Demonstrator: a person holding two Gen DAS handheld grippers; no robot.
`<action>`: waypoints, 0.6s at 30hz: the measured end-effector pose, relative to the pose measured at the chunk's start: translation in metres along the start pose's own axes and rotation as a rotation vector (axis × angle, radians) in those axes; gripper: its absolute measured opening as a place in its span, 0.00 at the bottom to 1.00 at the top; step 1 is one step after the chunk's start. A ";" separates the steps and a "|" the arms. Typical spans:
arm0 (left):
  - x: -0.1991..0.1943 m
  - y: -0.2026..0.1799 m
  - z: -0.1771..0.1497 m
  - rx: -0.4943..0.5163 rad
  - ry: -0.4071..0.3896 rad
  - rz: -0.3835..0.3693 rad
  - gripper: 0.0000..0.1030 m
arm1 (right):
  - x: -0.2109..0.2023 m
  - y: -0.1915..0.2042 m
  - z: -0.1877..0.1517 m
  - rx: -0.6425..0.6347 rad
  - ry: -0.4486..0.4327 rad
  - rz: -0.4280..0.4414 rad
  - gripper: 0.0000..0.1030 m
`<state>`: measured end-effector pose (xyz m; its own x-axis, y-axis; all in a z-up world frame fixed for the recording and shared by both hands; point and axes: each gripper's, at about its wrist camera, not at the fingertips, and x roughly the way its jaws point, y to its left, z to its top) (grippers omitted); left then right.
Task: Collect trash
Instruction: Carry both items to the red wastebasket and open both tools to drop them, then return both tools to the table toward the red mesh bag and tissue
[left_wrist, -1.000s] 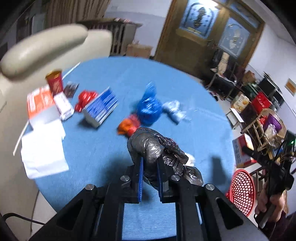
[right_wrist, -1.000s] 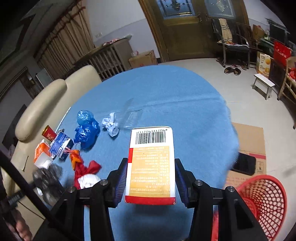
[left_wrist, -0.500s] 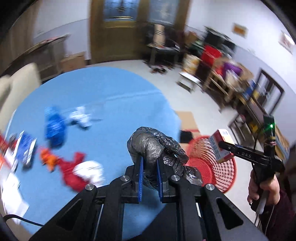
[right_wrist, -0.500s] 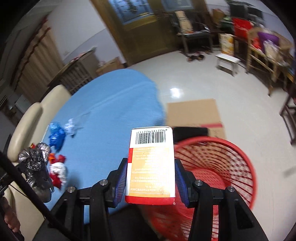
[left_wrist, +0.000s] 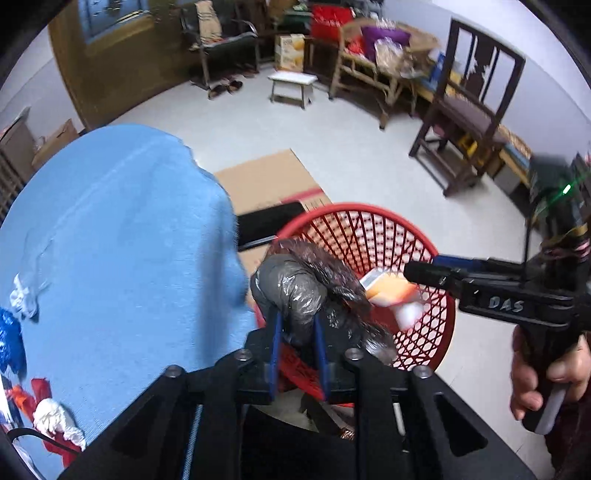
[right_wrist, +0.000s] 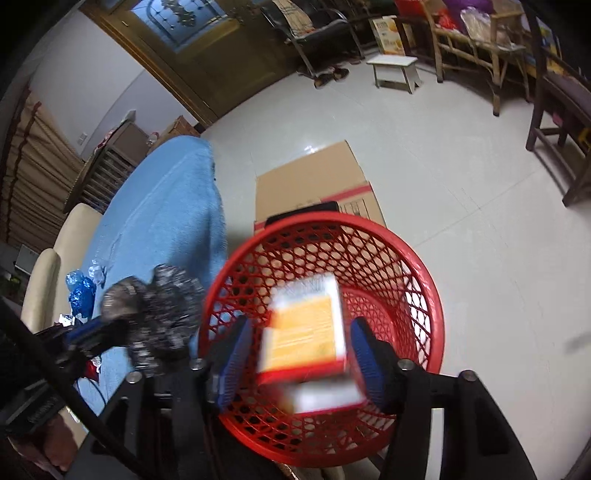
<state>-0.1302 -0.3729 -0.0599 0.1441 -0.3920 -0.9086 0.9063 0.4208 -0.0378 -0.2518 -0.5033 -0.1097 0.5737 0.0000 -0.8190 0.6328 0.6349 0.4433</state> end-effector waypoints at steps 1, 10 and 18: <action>0.004 -0.002 0.000 0.002 0.011 -0.002 0.28 | 0.000 -0.003 0.000 0.007 -0.001 0.004 0.60; -0.028 0.021 -0.011 -0.051 -0.028 0.025 0.42 | -0.023 -0.032 0.008 0.110 -0.146 -0.130 0.60; -0.082 0.083 -0.047 -0.204 -0.145 0.120 0.42 | 0.001 -0.083 -0.010 0.344 -0.054 -0.204 0.62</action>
<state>-0.0851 -0.2673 -0.0075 0.3143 -0.4365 -0.8430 0.7829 0.6215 -0.0299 -0.3091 -0.5483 -0.1512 0.4387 -0.1457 -0.8867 0.8685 0.3222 0.3767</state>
